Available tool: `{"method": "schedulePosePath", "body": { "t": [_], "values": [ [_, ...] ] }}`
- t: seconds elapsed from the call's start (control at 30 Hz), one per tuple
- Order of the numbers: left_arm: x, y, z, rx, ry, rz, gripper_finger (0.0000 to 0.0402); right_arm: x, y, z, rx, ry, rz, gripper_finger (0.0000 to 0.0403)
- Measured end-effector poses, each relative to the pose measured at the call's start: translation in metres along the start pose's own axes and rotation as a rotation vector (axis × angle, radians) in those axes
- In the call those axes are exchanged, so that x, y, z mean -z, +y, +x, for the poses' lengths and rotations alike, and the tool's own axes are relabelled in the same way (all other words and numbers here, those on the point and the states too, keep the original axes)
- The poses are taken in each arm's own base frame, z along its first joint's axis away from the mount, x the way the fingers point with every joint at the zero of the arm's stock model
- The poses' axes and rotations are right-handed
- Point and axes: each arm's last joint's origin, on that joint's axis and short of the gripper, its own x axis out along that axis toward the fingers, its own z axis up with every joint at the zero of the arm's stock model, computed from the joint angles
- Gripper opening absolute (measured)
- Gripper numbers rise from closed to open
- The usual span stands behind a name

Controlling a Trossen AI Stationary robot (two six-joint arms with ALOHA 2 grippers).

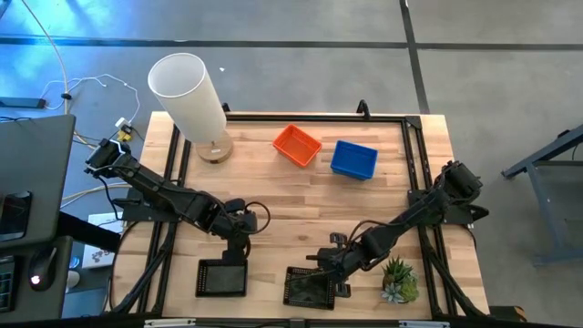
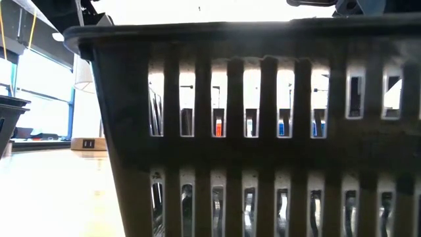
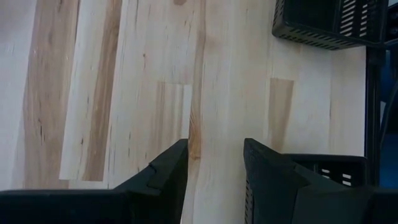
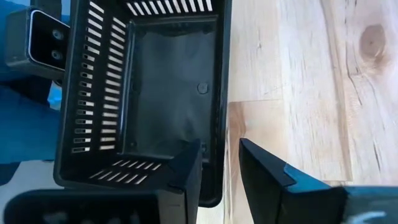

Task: Stack baskets by color
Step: Stack the right black bin on top of the left black bin

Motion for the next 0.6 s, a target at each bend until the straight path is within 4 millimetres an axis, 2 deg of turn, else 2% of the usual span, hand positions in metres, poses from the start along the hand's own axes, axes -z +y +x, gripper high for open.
{"method": "schedulePosePath", "body": {
  "t": [0.3, 0.6],
  "values": [
    [0.0, 0.0, 0.0, 0.0, 0.0, 0.0, 0.0142, 0.0, 0.0, 0.001, -0.011, 0.011, 0.036, 0.0094],
    [0.0, 0.0, 0.0, 0.0, 0.0, 0.0, 0.0142, 0.009, -0.003, 0.026, 0.023, 0.083, 0.043, 0.0094]
  ]
}}
